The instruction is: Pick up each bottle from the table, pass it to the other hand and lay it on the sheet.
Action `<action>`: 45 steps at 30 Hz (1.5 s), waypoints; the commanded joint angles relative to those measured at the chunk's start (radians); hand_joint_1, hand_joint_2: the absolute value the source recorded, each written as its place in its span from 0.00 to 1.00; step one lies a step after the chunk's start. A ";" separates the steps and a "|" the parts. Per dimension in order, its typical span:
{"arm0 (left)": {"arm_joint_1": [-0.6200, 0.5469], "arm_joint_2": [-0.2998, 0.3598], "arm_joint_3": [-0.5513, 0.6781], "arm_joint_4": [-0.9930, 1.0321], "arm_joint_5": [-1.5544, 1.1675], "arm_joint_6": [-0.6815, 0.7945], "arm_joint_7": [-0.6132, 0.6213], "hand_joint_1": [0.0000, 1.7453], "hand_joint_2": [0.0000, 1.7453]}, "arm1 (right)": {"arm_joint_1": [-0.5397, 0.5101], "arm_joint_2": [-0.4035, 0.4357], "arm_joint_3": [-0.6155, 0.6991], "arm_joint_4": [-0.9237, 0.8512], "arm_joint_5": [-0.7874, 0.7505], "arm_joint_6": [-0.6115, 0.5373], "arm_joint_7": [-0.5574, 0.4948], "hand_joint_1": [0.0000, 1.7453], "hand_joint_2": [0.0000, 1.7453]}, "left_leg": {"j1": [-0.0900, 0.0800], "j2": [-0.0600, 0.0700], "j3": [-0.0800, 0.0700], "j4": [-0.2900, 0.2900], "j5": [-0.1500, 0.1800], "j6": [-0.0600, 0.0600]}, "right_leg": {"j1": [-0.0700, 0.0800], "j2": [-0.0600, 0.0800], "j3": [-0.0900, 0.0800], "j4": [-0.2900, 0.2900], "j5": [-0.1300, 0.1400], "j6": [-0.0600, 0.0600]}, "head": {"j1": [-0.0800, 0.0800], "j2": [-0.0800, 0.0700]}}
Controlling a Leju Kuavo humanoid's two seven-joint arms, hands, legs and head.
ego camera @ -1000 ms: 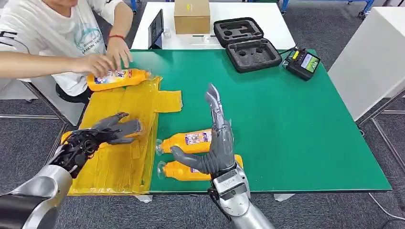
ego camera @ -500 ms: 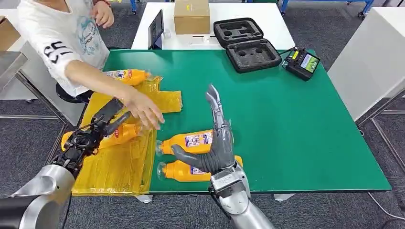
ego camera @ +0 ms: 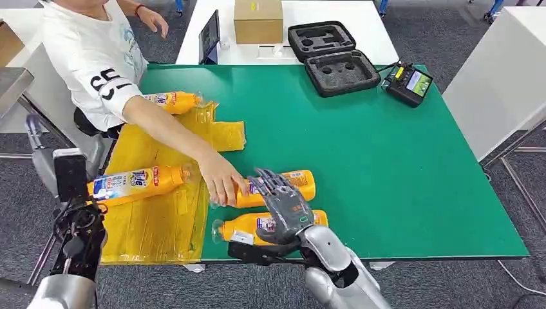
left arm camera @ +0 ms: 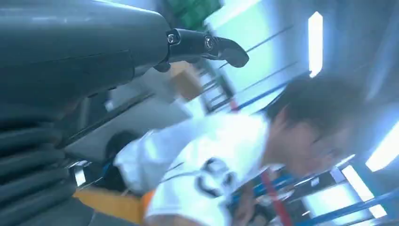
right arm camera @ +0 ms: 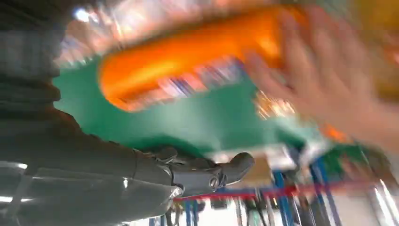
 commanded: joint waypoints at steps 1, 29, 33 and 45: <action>0.177 -0.062 0.074 -0.440 -0.040 -0.001 0.005 0.00 1.00 | 0.030 -0.153 -0.012 -0.009 -0.005 0.063 0.038 0.00 1.00 | 0.000 -0.001 0.001 0.000 -0.001 0.000 | 0.000 0.000 0.002 -0.001 -0.001 0.000 | 0.000 0.000; 0.227 -0.095 0.062 -0.479 -0.033 -0.001 0.005 0.00 1.00 | -0.047 -0.164 -0.072 0.255 -0.175 0.160 -0.015 0.00 1.00 | -0.001 -0.001 0.003 -0.001 -0.001 0.000 | 0.000 -0.001 0.003 -0.002 0.000 0.000 | 0.000 0.000; 0.227 -0.095 0.062 -0.479 -0.033 -0.001 0.005 0.00 1.00 | -0.047 -0.164 -0.072 0.255 -0.175 0.160 -0.015 0.00 1.00 | 0.000 -0.001 0.005 -0.001 -0.002 0.000 | 0.001 0.000 0.006 -0.002 -0.001 0.000 | 0.000 0.000; 0.248 -0.093 0.058 -0.482 0.002 -0.001 0.005 0.00 1.00 | -0.127 -0.157 -0.061 0.381 -0.268 0.187 -0.107 0.97 1.00 | 0.000 0.000 0.006 -0.001 -0.002 -0.001 | 0.001 0.002 0.006 -0.002 0.000 0.000 | 0.000 0.000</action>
